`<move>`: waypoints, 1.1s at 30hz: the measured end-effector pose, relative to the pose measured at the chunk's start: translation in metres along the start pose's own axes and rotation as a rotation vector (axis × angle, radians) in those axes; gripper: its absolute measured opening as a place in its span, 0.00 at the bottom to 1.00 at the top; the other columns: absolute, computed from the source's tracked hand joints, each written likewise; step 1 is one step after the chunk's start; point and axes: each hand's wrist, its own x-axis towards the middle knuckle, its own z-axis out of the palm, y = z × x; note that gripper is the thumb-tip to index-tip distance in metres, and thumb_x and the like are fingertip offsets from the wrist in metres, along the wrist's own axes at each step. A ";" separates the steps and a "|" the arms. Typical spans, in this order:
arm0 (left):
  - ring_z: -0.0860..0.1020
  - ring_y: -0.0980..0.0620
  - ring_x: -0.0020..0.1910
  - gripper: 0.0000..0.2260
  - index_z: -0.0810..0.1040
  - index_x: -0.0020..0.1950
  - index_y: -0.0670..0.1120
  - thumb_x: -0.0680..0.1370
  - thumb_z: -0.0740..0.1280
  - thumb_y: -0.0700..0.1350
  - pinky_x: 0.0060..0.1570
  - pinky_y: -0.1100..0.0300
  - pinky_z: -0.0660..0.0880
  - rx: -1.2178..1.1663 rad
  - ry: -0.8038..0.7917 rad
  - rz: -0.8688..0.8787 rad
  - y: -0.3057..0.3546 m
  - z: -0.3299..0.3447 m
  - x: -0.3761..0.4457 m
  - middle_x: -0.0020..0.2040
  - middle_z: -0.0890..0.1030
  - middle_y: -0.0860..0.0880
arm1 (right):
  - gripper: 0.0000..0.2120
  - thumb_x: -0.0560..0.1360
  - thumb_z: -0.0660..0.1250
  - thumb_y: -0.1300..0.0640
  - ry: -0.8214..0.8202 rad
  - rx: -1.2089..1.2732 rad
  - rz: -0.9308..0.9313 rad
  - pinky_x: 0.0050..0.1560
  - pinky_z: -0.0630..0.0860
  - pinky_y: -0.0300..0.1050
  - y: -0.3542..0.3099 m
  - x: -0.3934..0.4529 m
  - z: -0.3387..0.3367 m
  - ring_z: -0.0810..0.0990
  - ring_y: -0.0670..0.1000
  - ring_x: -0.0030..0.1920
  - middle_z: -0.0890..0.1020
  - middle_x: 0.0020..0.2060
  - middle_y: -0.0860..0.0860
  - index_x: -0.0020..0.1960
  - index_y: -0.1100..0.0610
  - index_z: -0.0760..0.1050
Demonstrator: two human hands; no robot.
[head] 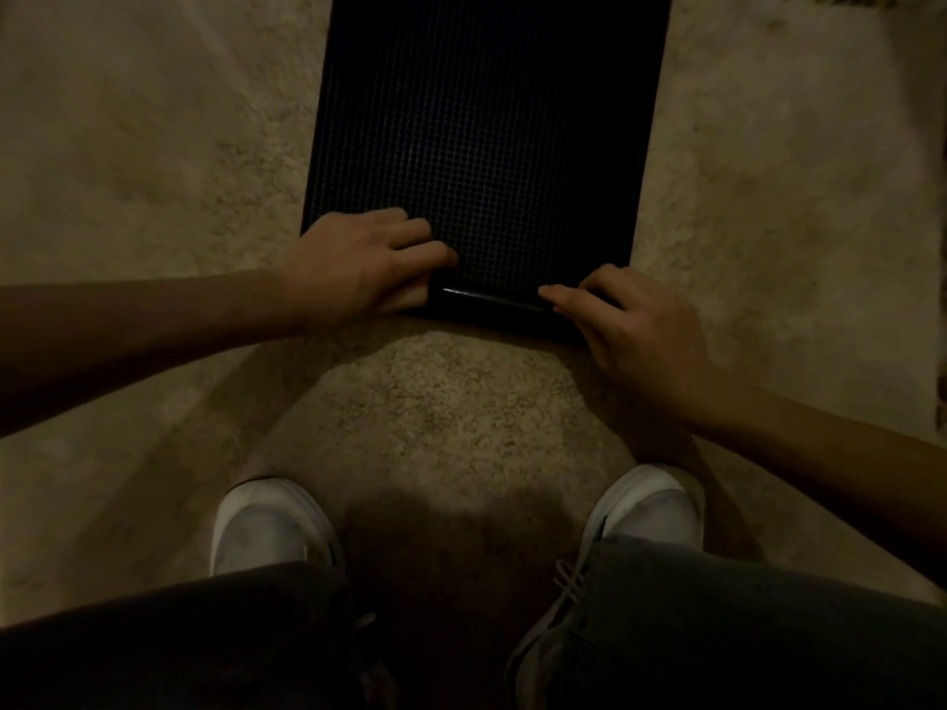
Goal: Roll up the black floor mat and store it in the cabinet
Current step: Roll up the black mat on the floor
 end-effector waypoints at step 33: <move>0.74 0.38 0.47 0.31 0.74 0.64 0.39 0.79 0.57 0.65 0.45 0.46 0.69 0.348 0.020 -0.083 0.011 0.019 -0.006 0.53 0.76 0.36 | 0.15 0.85 0.57 0.49 0.015 0.006 0.042 0.34 0.72 0.47 -0.028 0.058 0.015 0.74 0.54 0.42 0.79 0.45 0.54 0.57 0.55 0.80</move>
